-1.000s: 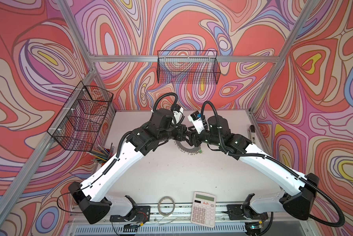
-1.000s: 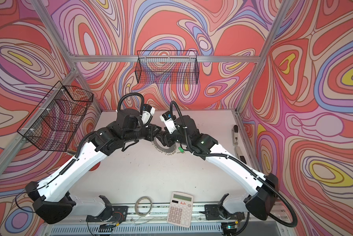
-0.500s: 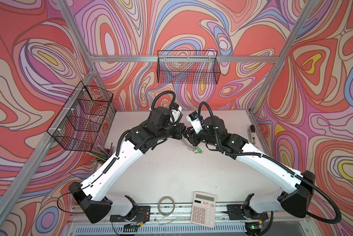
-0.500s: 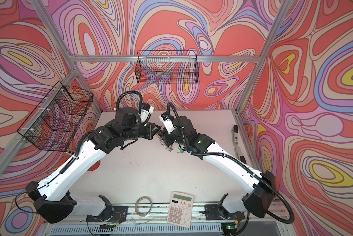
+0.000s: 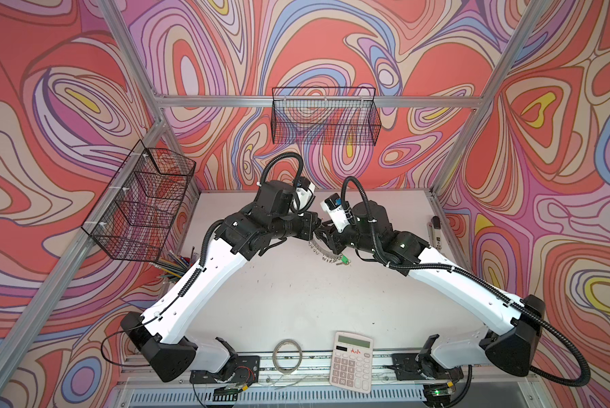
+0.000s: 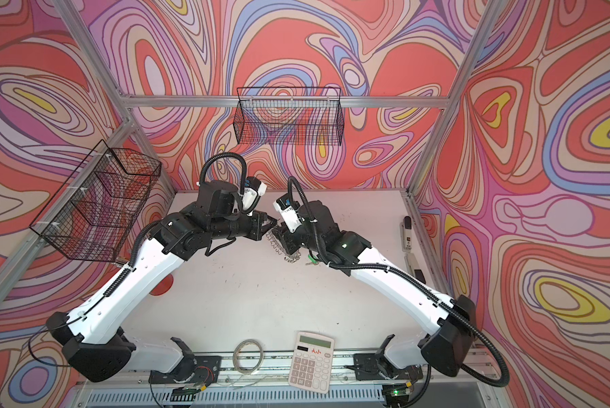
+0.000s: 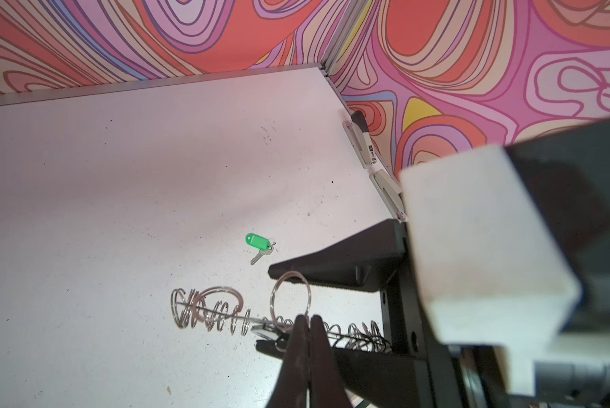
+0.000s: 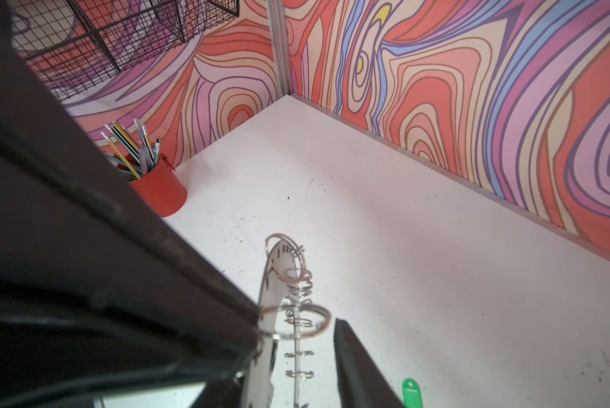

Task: Attach keys to a key ring
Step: Insert the key into the keyring.

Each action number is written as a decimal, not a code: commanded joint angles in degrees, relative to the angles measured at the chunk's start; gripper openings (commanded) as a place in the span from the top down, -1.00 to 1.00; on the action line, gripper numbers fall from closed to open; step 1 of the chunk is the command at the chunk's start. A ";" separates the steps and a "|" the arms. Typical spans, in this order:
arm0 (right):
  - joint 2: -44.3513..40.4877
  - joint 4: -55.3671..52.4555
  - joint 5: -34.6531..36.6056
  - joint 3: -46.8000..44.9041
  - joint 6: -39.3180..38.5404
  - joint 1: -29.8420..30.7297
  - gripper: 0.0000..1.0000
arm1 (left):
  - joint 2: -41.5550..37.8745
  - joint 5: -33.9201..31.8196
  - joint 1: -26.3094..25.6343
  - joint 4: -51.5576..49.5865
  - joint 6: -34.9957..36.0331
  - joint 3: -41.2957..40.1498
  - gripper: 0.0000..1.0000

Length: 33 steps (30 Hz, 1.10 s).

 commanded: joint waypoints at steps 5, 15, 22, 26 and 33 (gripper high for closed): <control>-3.90 -2.62 2.04 -0.49 -0.48 -0.75 -0.08 | -0.15 1.49 0.00 -2.87 0.71 2.54 1.00; -4.30 -1.20 0.42 -1.35 0.10 -0.75 0.06 | 0.47 1.56 0.01 -3.78 0.22 4.15 1.00; -3.53 0.62 -0.91 -1.60 0.18 -0.76 0.11 | 1.19 2.24 0.01 -4.31 -0.36 5.29 1.00; -3.24 2.79 -2.58 -2.12 0.66 -0.75 0.03 | 1.48 2.77 0.01 -3.42 -1.25 4.94 1.00; -2.61 3.37 -4.01 -2.63 0.50 -0.75 0.05 | 1.71 3.17 0.01 -2.00 -2.30 4.75 1.00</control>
